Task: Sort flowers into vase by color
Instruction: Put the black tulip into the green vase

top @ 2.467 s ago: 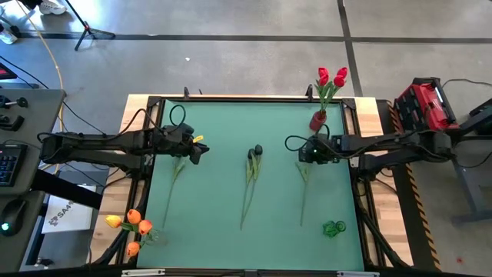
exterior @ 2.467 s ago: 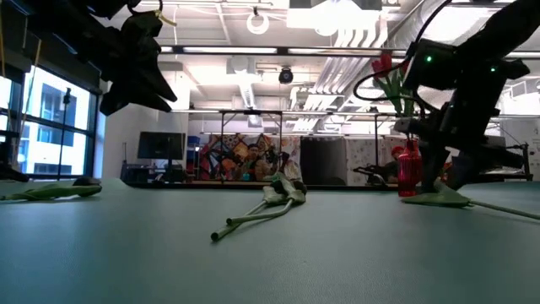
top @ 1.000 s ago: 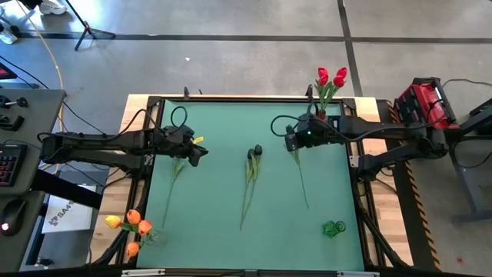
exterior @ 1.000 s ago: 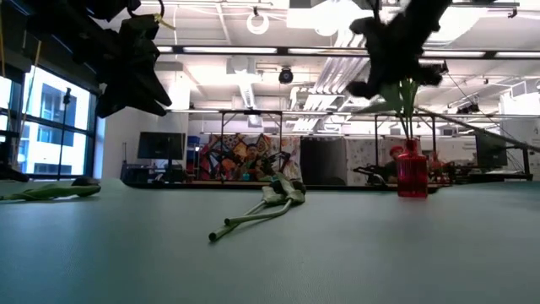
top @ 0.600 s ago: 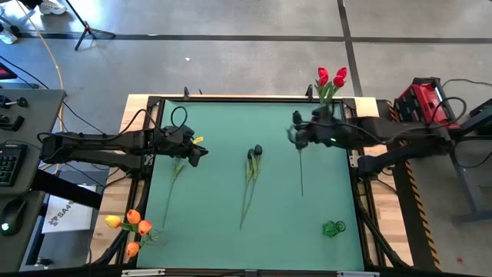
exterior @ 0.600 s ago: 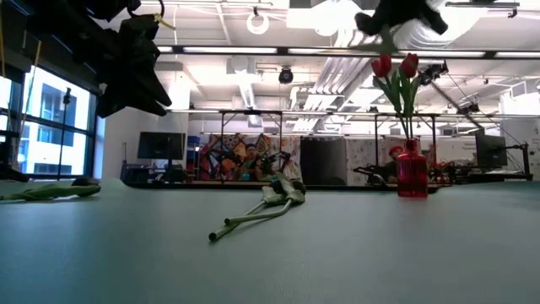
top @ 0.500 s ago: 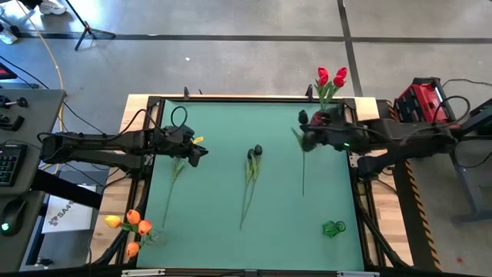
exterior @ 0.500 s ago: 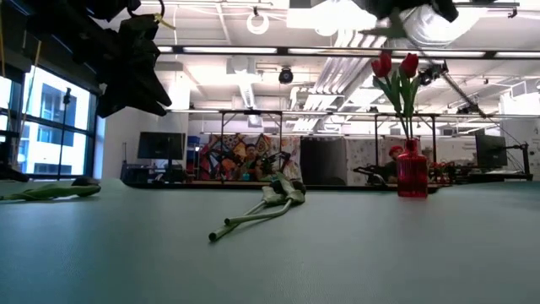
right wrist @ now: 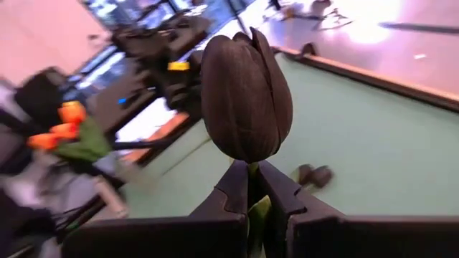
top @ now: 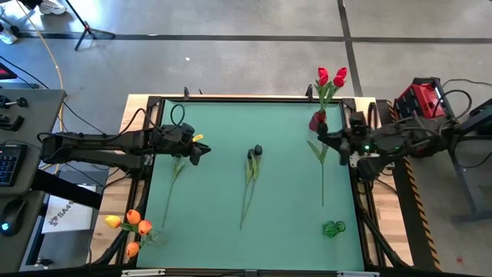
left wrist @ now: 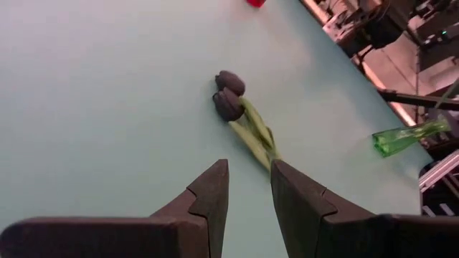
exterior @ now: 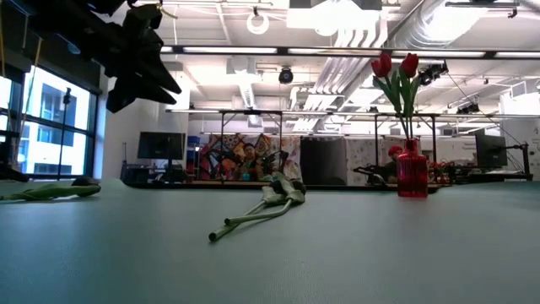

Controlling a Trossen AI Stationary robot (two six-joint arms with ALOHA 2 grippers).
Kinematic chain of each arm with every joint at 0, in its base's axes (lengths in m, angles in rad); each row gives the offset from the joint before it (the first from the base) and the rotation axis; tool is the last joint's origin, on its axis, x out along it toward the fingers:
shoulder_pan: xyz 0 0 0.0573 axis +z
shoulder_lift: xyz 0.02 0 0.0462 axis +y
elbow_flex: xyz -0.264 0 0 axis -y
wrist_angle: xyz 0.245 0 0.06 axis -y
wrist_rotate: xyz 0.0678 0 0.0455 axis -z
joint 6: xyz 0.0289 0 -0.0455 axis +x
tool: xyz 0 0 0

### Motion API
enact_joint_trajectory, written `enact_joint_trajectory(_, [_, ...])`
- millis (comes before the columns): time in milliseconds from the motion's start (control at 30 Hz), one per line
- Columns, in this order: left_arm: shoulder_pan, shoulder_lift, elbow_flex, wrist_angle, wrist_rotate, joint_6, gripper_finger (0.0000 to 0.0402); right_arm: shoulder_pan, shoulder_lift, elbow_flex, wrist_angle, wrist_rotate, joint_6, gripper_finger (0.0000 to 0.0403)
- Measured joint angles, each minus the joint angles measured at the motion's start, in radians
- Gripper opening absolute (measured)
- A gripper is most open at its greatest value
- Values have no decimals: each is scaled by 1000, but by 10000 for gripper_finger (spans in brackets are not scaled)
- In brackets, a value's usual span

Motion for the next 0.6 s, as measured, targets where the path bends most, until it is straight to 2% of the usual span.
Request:
enact_joint_trajectory(300, [0,0,0,18,-1,-9,92,100,-108,0,-33,-85,5,0])
enact_joint_trajectory(600, [0,0,0,30,-2,-26,92,173,-116,0,32,-215,8,0])
